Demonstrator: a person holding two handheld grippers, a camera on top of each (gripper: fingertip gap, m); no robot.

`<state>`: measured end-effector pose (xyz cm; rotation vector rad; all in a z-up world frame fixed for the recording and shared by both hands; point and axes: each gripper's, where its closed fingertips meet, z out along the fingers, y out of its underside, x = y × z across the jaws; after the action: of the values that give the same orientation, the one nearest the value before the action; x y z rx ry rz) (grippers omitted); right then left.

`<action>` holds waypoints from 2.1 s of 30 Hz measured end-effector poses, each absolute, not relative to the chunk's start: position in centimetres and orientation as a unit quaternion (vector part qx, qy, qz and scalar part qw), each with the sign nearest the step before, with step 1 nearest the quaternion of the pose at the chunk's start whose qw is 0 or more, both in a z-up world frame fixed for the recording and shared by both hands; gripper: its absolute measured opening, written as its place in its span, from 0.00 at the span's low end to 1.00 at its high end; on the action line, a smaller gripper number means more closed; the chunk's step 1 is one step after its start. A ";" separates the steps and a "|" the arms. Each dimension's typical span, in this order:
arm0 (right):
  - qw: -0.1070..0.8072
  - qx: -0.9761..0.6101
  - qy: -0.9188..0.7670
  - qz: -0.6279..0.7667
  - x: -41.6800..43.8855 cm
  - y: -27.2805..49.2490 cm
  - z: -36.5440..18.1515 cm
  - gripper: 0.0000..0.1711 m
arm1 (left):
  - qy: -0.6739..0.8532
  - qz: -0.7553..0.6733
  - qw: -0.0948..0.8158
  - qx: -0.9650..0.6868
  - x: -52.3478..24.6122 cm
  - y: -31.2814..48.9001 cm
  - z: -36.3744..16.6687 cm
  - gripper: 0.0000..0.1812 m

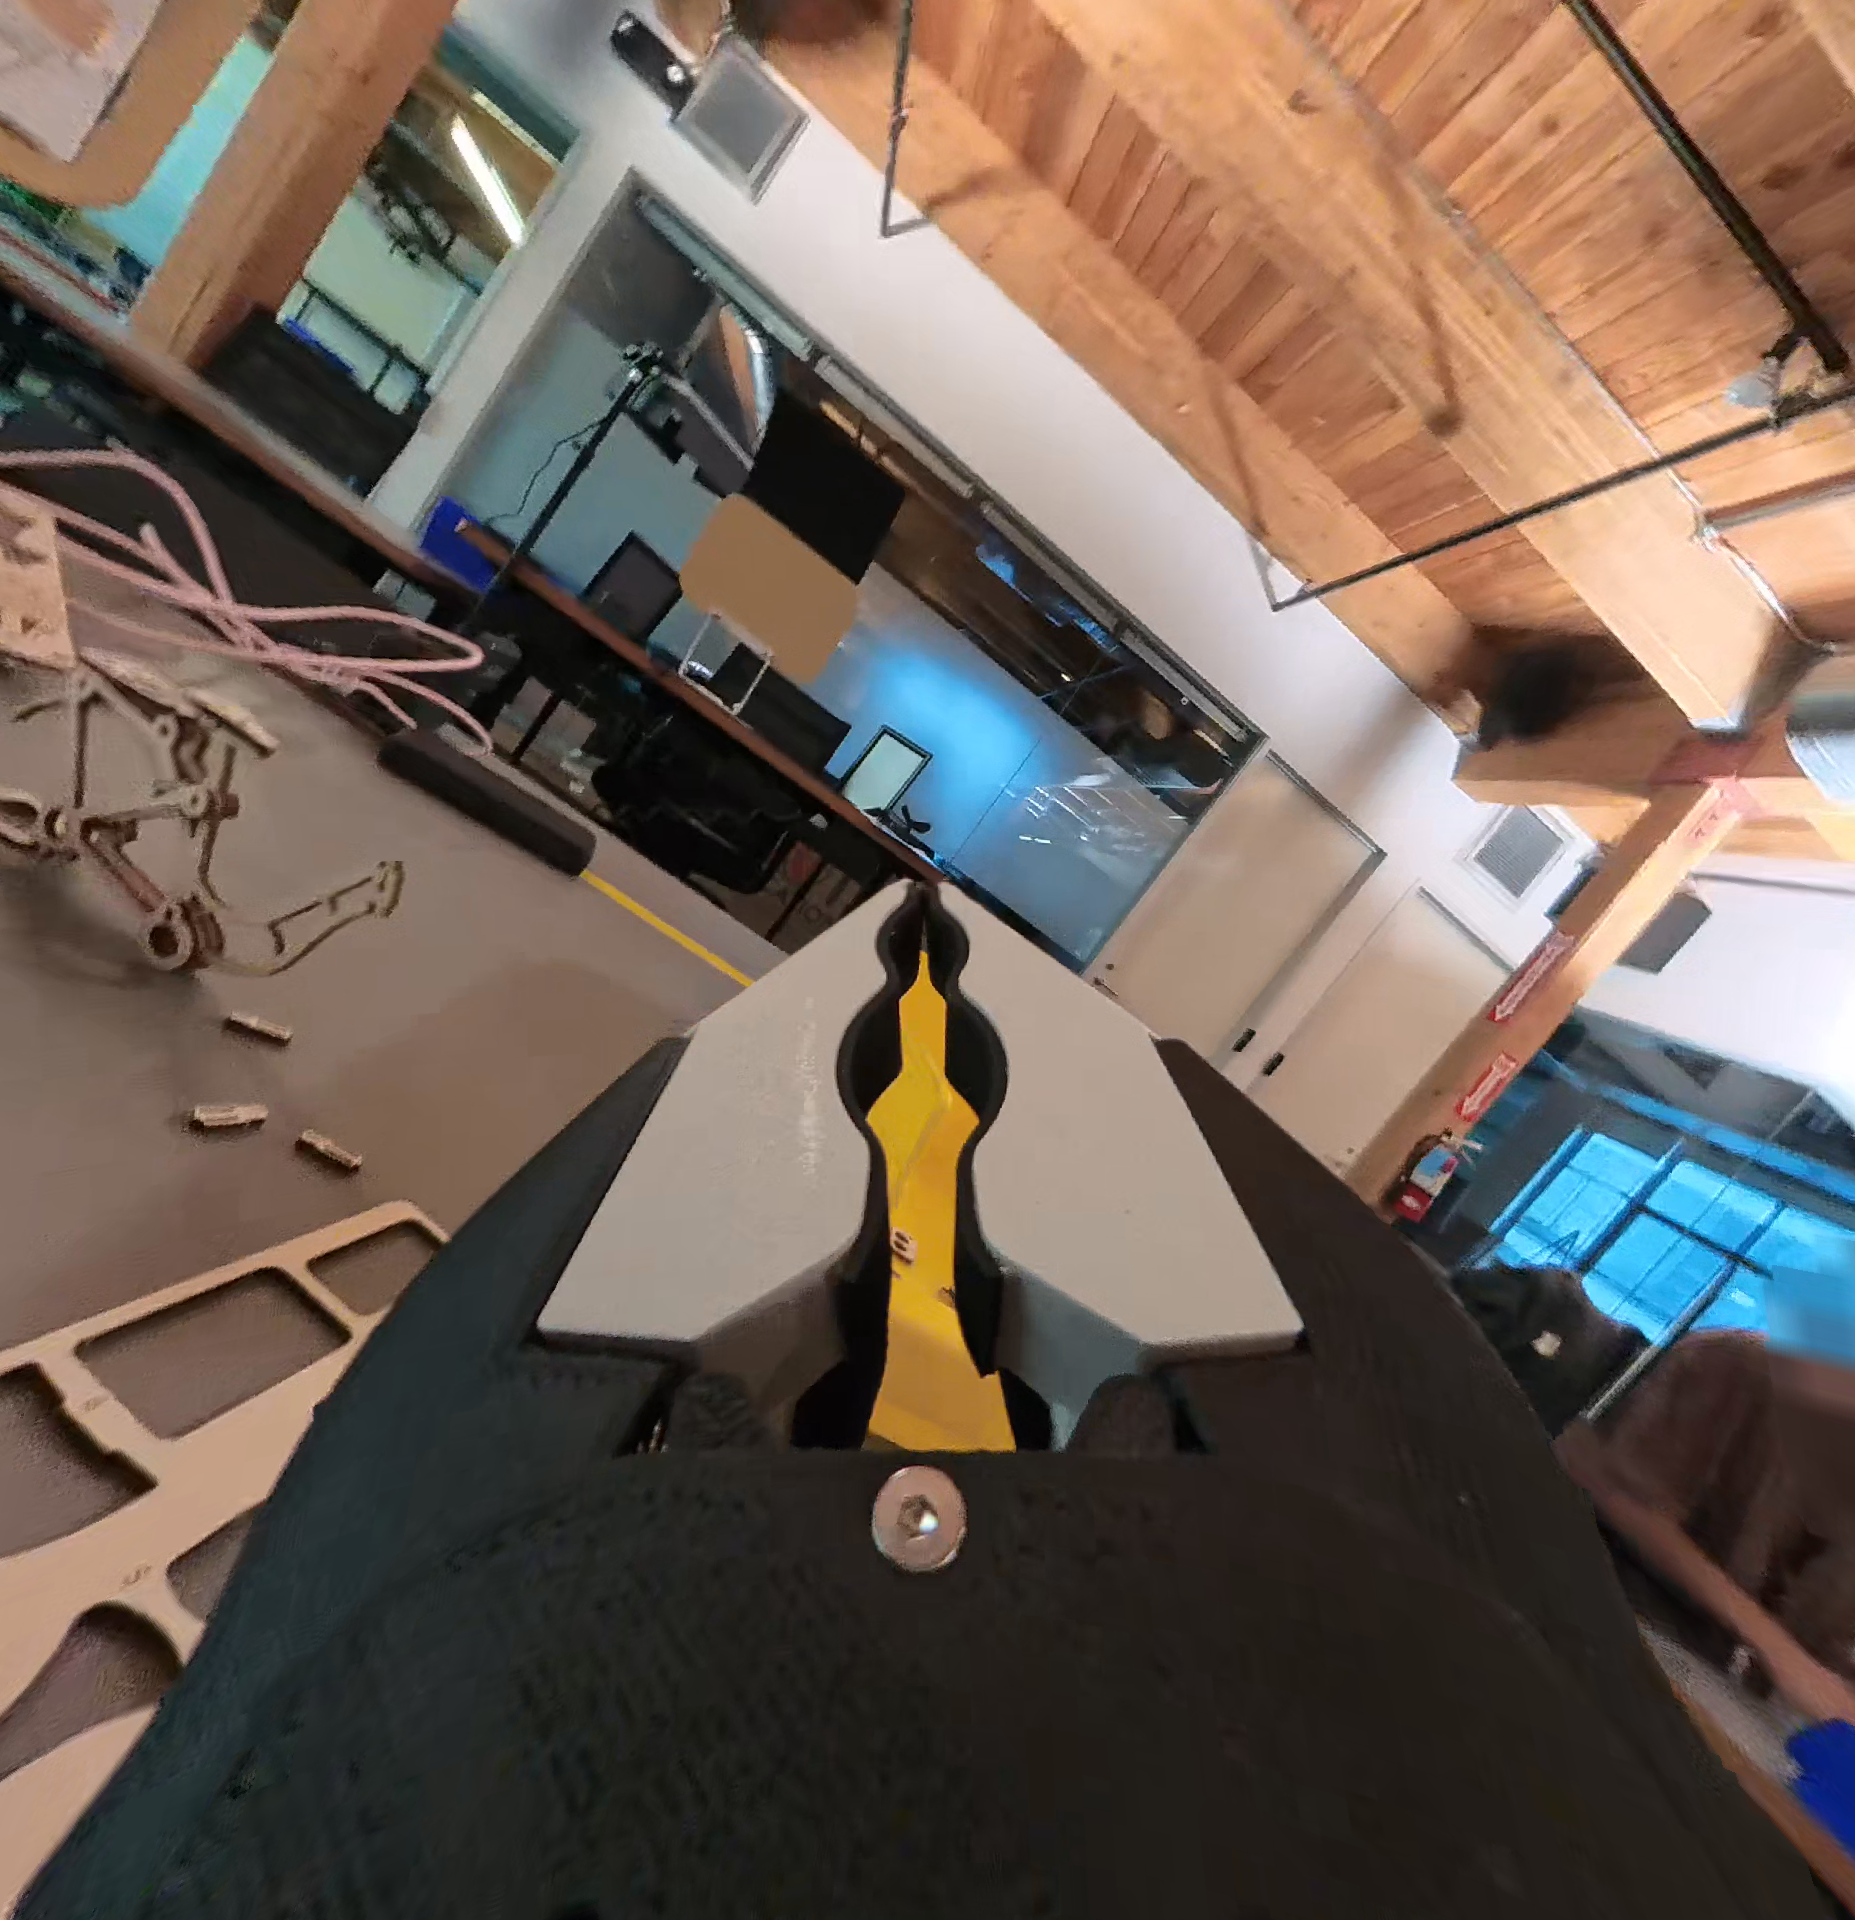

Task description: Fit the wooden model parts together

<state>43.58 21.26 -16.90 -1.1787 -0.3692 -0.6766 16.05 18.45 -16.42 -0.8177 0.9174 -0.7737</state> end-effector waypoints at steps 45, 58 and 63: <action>0.269 -0.963 -0.007 -0.002 43.9 17.5 -31.9 0.17 | 0.421 -0.350 0.742 -0.387 16.3 18.8 -16.9 0.00; 0.361 -0.883 -0.285 -0.091 43.8 18.5 -29.1 0.06 | 0.599 -0.467 0.482 -0.437 28.2 13.3 -21.0 0.00; 0.442 -0.787 -0.413 -0.122 44.0 18.1 -26.2 0.06 | 0.546 -0.425 0.478 -0.541 33.8 18.0 -20.9 0.25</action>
<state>43.97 18.10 -26.22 -1.9533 -1.0255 -0.3023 33.83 17.95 -20.87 -1.3209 1.3318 -1.0382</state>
